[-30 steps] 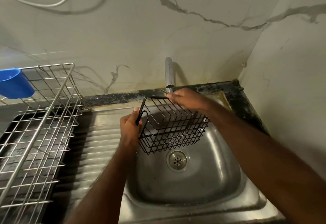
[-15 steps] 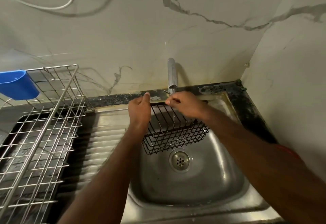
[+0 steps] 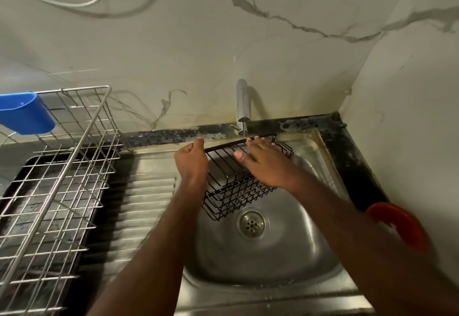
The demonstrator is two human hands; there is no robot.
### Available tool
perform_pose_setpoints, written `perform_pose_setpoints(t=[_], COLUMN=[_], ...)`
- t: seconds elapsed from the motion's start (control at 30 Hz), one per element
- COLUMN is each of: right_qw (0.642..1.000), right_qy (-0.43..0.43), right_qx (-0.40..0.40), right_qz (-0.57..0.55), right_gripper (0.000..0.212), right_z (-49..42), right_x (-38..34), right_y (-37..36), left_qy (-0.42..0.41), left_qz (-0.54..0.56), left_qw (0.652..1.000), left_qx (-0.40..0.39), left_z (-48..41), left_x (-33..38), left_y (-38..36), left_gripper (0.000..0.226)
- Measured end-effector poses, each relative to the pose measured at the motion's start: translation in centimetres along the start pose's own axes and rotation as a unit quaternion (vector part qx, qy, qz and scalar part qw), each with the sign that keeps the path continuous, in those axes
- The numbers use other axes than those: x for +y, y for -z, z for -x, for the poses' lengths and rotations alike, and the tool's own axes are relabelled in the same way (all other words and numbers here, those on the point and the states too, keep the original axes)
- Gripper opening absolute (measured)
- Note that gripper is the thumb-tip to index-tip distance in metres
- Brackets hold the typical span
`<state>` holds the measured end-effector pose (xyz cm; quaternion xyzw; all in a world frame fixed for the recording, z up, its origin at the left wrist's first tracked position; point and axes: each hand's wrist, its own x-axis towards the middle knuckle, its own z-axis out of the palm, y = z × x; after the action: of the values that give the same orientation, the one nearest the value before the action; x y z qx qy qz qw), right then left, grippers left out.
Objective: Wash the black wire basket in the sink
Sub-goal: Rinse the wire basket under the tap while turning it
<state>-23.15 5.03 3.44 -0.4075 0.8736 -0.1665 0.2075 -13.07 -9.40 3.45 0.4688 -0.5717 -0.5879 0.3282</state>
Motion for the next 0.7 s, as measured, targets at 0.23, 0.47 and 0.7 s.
perform_pose_setpoints(t=[0.23,0.47,0.7], right_qw=[0.982,0.994,0.977], right_qy=[0.176,0.066,0.193], right_qx=[0.039,0.046,0.04], right_qz=[0.049,0.071,0.087], right_gripper=[0.078,0.083,0.093], right_z=[1.5,-1.0,1.4], right_x=[-3.6,0.8,-4.9], right_y=[-1.0,1.0,-0.9], left_qy=[0.007,-0.015,-0.017], left_qz=[0.039,0.041,0.058], left_qw=[0.999,0.998,0.996], left_qx=[0.022,0.053,0.064], left_z=[0.6,-0.5,-0.1], left_x=[0.9,1.3,0.5], left_y=[0.1,2.2,1.9], left_gripper=[0.05,0.046,0.04])
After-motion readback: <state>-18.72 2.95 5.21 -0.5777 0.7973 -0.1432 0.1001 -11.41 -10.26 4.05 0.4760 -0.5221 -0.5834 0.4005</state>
